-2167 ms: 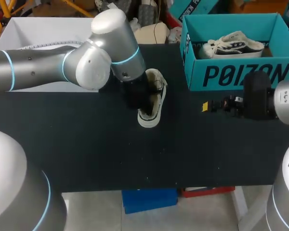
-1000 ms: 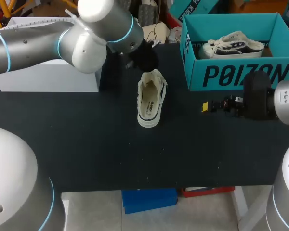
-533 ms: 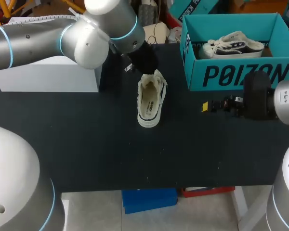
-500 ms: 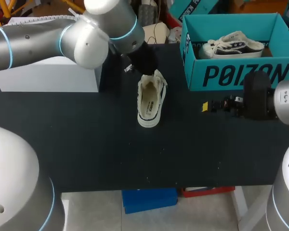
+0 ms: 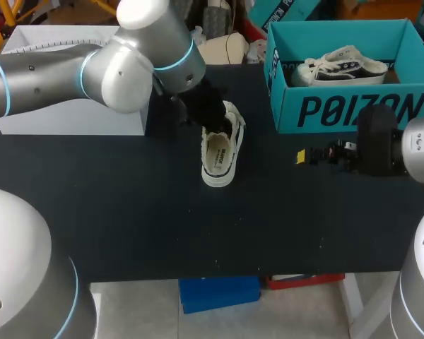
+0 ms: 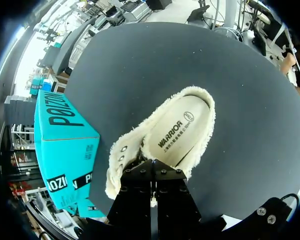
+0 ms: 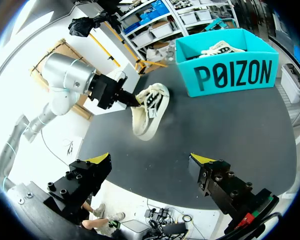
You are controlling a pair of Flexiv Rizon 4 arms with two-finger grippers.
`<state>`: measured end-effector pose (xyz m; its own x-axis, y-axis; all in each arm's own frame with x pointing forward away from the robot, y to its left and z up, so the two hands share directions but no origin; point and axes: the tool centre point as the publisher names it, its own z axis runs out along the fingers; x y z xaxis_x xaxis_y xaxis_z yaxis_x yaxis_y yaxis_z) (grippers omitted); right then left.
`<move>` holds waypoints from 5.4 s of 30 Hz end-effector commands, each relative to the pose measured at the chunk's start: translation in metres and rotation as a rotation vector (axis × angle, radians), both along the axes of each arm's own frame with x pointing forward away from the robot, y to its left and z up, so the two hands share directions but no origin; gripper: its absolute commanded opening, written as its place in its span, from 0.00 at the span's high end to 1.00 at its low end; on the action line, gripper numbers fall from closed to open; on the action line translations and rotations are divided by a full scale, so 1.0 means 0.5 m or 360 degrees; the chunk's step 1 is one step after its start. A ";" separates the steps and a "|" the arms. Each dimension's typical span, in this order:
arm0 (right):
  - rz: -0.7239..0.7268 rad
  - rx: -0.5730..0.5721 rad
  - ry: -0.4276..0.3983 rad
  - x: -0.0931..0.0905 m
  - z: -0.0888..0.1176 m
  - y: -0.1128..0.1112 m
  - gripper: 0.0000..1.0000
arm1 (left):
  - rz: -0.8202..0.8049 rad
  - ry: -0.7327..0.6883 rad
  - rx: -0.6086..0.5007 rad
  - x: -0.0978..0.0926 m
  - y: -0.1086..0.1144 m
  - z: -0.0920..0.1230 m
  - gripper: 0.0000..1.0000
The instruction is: Take the shoe out of the shoebox, open the shoe tongue, remove and reinsert the insole, then place the shoe into the shoebox
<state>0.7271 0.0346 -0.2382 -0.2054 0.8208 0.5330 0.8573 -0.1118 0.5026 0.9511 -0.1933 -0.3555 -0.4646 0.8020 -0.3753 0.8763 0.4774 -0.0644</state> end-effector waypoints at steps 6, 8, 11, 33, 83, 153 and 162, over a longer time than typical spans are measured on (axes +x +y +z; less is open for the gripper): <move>0.0001 0.0001 0.0002 0.000 0.000 0.000 0.00 | 0.0036 -0.0002 -0.0113 0.008 -0.001 0.051 1.00; 0.0001 0.0001 0.0002 0.000 0.000 0.000 0.00 | 0.0037 0.0010 -0.0138 0.012 0.003 0.077 1.00; 0.0001 0.0001 0.0002 0.000 0.000 0.000 0.00 | 0.0085 0.0031 -0.0156 0.017 0.015 0.115 0.87; 0.0001 0.0001 0.0002 0.000 0.000 0.000 0.00 | 0.0127 0.0091 -0.0076 -0.007 0.051 0.172 0.00; 0.0001 0.0001 0.0002 0.000 0.000 0.000 0.00 | -0.0858 -0.0077 0.0392 0.008 0.065 -0.037 0.54; 0.0001 0.0001 0.0002 0.000 0.000 0.000 0.00 | -0.0369 -0.0418 0.0208 0.043 0.013 0.243 1.00; 0.0001 0.0001 0.0002 0.000 0.000 0.000 0.00 | 0.0536 -0.0383 0.0204 0.106 0.030 0.281 1.00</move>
